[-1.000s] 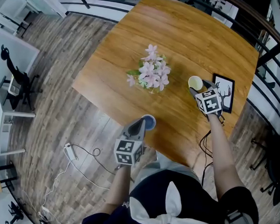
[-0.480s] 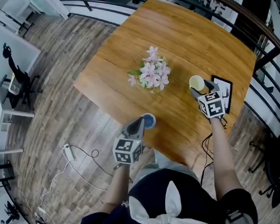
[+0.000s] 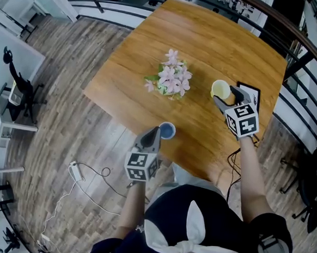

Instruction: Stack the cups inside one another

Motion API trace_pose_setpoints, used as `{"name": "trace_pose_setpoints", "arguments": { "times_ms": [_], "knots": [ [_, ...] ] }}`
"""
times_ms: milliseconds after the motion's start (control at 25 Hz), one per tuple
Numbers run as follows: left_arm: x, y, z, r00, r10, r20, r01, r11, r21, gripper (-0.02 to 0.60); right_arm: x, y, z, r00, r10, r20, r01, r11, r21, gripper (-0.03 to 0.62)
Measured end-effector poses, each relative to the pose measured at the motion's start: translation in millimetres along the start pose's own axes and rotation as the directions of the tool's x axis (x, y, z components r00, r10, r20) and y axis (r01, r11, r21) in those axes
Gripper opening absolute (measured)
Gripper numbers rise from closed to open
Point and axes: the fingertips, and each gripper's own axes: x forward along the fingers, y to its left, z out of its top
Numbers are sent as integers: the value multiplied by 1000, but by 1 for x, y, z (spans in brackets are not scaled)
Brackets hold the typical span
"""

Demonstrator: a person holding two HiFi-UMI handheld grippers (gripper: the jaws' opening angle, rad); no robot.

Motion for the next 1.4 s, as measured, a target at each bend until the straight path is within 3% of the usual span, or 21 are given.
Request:
{"name": "trace_pose_setpoints", "arguments": {
  "times_ms": [640, 1400],
  "knots": [
    [-31, -9, 0, 999, 1, 48, -2, 1000, 10, 17, -42, 59, -6, 998, 49, 39, -50, 999, 17, 304],
    [-59, 0, -6, 997, 45, 62, -44, 999, -5, 17, -35, 117, 5, 986, 163, 45, -162, 986, -31, 304]
  ]
}}
